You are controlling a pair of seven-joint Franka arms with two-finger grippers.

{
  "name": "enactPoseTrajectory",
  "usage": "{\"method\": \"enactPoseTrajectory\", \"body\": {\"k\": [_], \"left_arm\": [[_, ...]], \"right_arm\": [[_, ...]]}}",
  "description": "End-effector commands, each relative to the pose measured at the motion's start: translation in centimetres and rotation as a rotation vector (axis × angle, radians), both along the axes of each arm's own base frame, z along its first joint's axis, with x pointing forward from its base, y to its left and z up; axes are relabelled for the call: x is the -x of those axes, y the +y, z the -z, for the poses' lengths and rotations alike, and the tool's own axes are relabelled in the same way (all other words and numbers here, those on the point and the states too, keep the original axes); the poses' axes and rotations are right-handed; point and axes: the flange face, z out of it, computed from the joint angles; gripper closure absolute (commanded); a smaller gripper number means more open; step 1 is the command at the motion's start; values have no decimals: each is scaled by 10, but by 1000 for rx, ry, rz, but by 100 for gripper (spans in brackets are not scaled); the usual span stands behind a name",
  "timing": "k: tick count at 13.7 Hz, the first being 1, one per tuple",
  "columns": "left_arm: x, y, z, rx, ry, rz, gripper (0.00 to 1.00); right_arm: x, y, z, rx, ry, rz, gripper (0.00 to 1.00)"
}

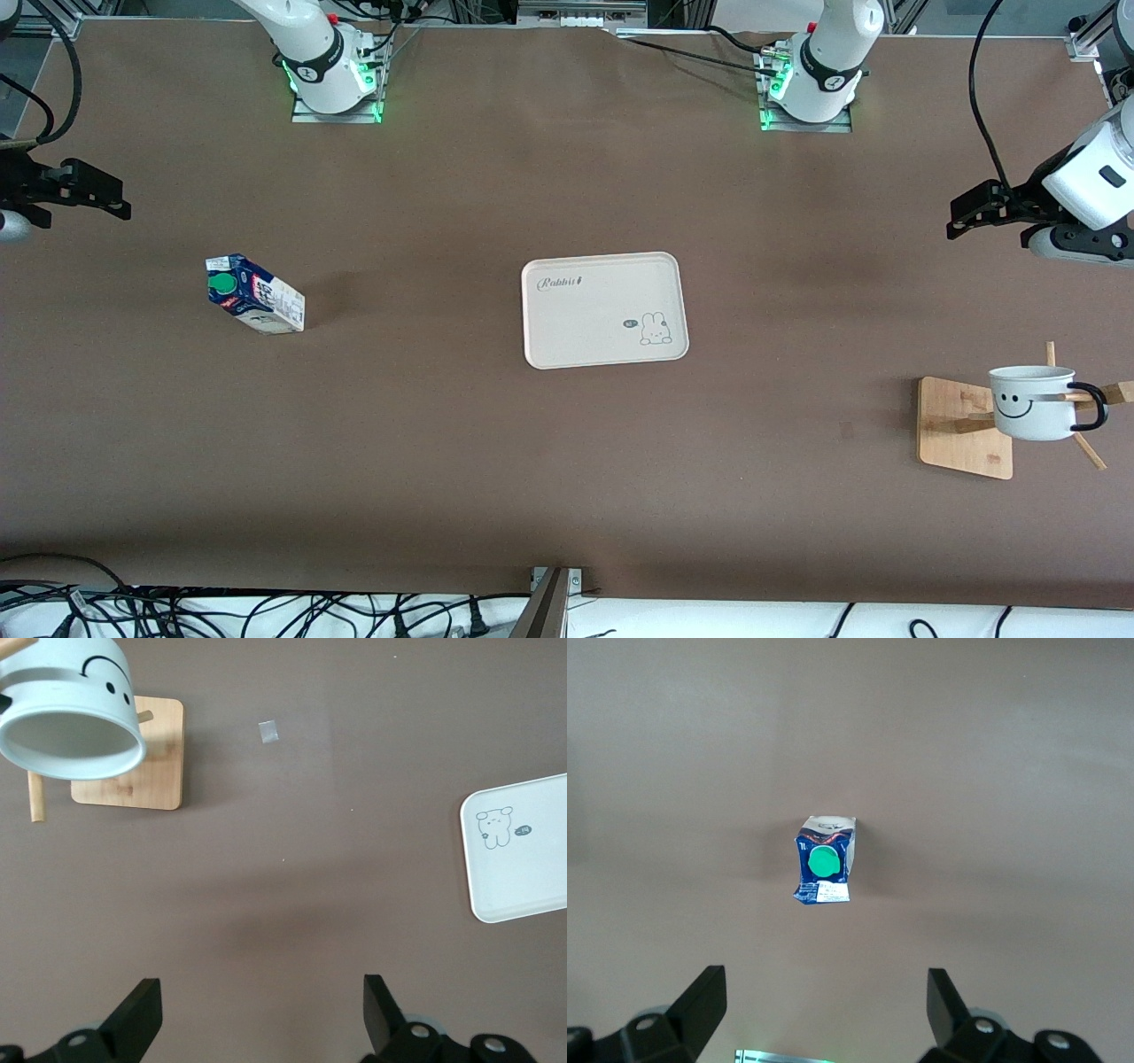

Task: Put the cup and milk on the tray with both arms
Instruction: 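Move the right gripper toward the milk carton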

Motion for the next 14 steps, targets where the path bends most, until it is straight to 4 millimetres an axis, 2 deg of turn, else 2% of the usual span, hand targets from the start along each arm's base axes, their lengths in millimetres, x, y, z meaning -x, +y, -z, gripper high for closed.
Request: {"method": "enactPoseTrajectory", "body": {"k": [1, 5, 7, 9, 11, 14], "left_arm": [[-2, -4, 4, 26, -8, -7, 0], [-3, 2, 2, 21, -15, -15, 0], [-4, 3, 2, 13, -23, -15, 0], [-4, 5, 0, 13, -31, -20, 0], [-3, 4, 3, 11, -14, -13, 0], [-20, 3, 1, 10, -27, -14, 0]], "right_arm": [[-2, -2, -7, 14, 4, 2, 0], [-2, 4, -5, 14, 8, -8, 0], [-12, 2, 22, 21, 64, -3, 0], [-16, -13, 44, 19, 121, 19, 0], [-27, -15, 72, 24, 160, 25, 0], [-44, -13, 113, 37, 185, 23, 0]]}}
